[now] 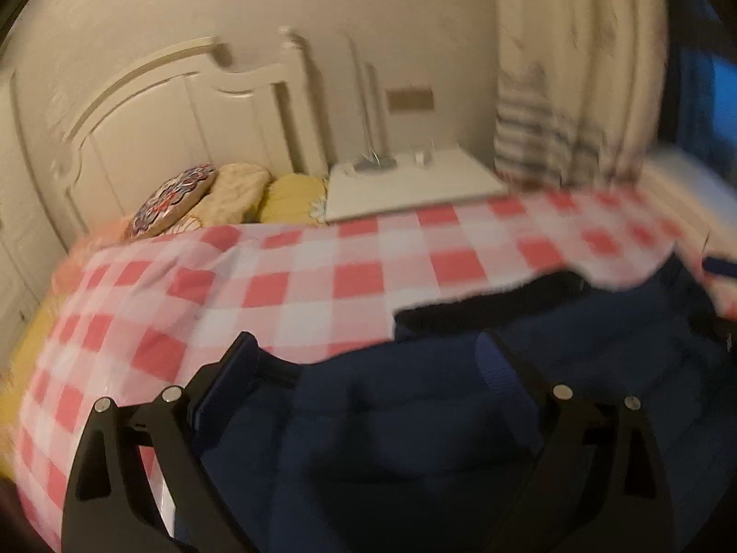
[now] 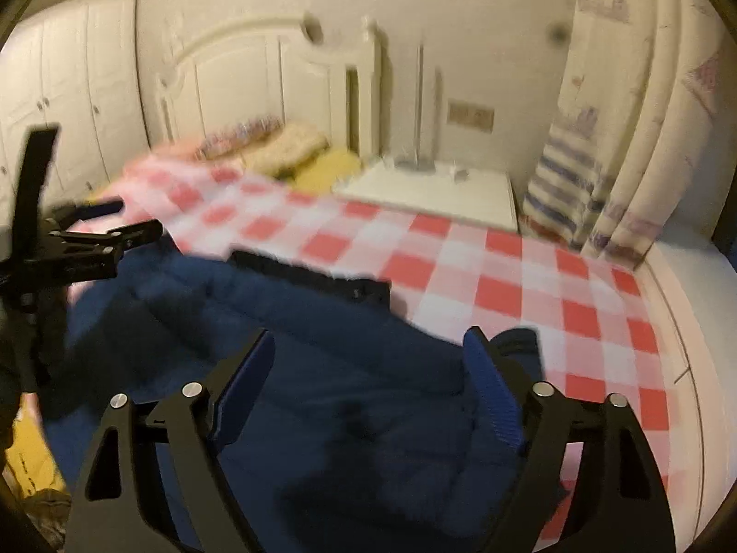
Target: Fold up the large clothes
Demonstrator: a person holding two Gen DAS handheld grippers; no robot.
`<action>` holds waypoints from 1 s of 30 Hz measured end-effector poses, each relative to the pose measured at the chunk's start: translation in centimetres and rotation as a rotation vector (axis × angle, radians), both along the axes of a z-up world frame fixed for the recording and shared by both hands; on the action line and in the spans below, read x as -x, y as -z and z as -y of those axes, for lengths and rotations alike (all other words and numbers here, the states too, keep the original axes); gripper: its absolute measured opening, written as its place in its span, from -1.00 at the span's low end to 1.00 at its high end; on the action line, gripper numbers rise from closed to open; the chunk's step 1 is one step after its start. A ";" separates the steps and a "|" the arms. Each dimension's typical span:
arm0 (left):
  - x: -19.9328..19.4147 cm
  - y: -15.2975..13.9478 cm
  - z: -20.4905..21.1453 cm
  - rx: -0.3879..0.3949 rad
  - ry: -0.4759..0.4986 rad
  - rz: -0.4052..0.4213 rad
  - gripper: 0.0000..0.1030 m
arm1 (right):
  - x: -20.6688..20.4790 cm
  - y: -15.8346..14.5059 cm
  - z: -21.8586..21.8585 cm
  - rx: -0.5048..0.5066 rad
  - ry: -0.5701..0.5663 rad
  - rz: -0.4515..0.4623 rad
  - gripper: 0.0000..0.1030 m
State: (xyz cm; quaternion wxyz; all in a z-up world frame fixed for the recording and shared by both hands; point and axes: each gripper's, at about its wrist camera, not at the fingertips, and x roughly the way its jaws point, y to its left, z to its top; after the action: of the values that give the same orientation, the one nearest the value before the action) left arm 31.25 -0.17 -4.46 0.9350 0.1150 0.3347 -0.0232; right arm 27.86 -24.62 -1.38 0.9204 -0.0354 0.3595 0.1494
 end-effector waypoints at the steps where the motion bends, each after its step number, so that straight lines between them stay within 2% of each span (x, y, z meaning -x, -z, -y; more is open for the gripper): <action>1: -0.5 1.4 0.4 -0.042 -0.009 -0.013 0.84 | -0.9 1.3 0.7 -0.009 0.037 -0.035 0.52; 2: -1.4 3.3 0.4 -0.073 -0.028 -0.061 0.84 | -2.0 3.2 2.2 -0.017 0.101 -0.090 0.52; 3: -2.0 4.4 -0.2 -0.049 -0.032 -0.104 0.86 | -2.9 5.2 3.9 -0.034 0.166 -0.153 0.48; 4: -2.4 5.0 -0.9 0.007 -0.034 -0.137 0.86 | -3.3 6.8 5.9 -0.132 0.194 -0.203 0.43; 5: -2.8 5.1 -1.5 0.036 -0.065 -0.143 0.86 | -3.4 7.5 7.9 -0.264 0.201 -0.208 0.37; 6: -2.8 5.1 -1.9 0.042 -0.082 -0.140 0.86 | -3.2 7.5 8.7 -0.313 0.215 -0.204 0.36; 7: -2.9 5.2 -2.0 0.048 -0.083 -0.143 0.86 | -3.0 7.3 9.2 -0.314 0.242 -0.201 0.36; 10: -2.3 4.6 -2.0 0.030 -0.079 -0.128 0.85 | -2.5 6.5 8.2 -0.217 0.260 -0.181 0.38; 11: -1.9 4.0 -2.1 0.028 -0.078 -0.106 0.85 | -2.2 6.0 7.9 -0.192 0.275 -0.168 0.45; 13: -1.5 2.7 -2.8 0.033 -0.089 -0.077 0.85 | -1.2 4.3 6.9 -0.163 0.278 -0.117 0.50; 17: -2.1 0.4 -2.8 0.114 -0.090 -0.090 0.85 | -1.2 0.4 2.4 -0.141 0.147 -0.055 0.57; 19: -2.4 0.1 -1.0 0.087 -0.062 -0.086 0.89 | -1.7 -0.5 -1.1 -0.080 0.075 -0.046 0.57; 21: -2.9 1.2 1.3 0.004 -0.032 -0.101 0.92 | -3.1 0.2 -4.7 0.025 0.032 -0.067 0.55; 23: -3.9 3.8 2.6 -0.067 -0.035 -0.147 0.92 | -4.3 2.2 -6.4 0.095 0.026 -0.113 0.27; 24: -4.6 5.0 2.7 -0.073 -0.038 -0.183 0.94 | -5.3 4.2 -6.9 0.122 0.031 -0.172 0.26; 25: -5.2 5.8 2.5 -0.054 -0.042 -0.215 0.96 | -5.9 5.6 -6.7 0.093 0.027 -0.209 0.25; 27: -5.6 6.2 2.1 -0.025 -0.055 -0.221 0.96 | -6.1 5.9 -6.5 0.071 0.033 -0.217 0.25; 30: -5.3 6.2 1.9 -0.036 -0.051 -0.212 0.96 | -6.1 6.1 -6.6 0.077 0.019 -0.230 0.29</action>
State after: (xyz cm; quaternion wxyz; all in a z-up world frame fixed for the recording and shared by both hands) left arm 36.51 -2.10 -10.62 0.8925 0.1201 0.4348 -0.0053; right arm 33.92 -17.97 -7.50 0.8724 -0.0502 0.4685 0.1299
